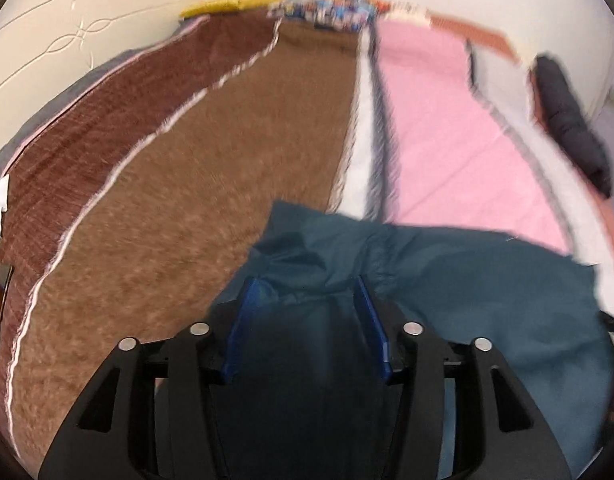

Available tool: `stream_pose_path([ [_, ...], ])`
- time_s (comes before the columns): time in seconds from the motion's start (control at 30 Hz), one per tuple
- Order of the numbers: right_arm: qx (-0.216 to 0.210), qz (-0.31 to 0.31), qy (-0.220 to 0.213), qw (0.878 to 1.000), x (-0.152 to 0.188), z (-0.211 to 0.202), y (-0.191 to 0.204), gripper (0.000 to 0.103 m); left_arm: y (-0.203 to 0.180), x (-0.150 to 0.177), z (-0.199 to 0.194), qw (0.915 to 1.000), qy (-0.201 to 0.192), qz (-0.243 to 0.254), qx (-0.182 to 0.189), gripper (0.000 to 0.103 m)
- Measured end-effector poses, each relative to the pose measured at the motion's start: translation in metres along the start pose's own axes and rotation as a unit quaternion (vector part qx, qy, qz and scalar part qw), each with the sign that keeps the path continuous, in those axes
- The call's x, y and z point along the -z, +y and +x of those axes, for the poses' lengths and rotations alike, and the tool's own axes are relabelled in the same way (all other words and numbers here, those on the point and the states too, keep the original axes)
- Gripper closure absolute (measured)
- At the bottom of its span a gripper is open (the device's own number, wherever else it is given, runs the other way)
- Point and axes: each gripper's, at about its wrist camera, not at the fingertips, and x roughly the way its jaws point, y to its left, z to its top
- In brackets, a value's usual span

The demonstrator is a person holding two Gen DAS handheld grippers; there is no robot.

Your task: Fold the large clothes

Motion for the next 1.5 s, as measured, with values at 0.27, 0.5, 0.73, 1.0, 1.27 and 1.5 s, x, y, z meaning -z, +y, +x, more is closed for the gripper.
stream_pose_path([
  [0.27,-0.075,-0.055,-0.021,0.995,0.054,-0.067,0.04,0.081,0.049,0.085,-0.11,0.9966,0.011,-0.064,0.051,0.034],
  [0.5,-0.115,-0.097,-0.006,0.989,0.086,-0.072,0.093,0.081,0.078,0.175,-0.115,0.9649,0.08,-0.225,0.108,0.028],
  [0.73,-0.131,-0.069,-0.021,0.989,0.123,-0.104,0.082,0.081,0.087,0.185,-0.063,0.9137,0.115,-0.357,0.156,0.028],
  [1.0,-0.081,0.086,-0.01,0.993,0.186,-0.149,-0.053,0.041,0.083,0.162,-0.038,0.9125,0.094,-0.373,0.139,0.027],
  [1.27,-0.168,0.243,0.047,0.954,0.183,-0.101,-0.105,0.036,0.075,0.147,-0.032,0.9288,0.085,-0.343,0.113,0.03],
  [1.5,-0.174,0.284,0.057,0.941,0.172,-0.07,-0.099,0.065,0.074,0.137,-0.041,0.944,0.084,-0.298,0.114,0.062],
])
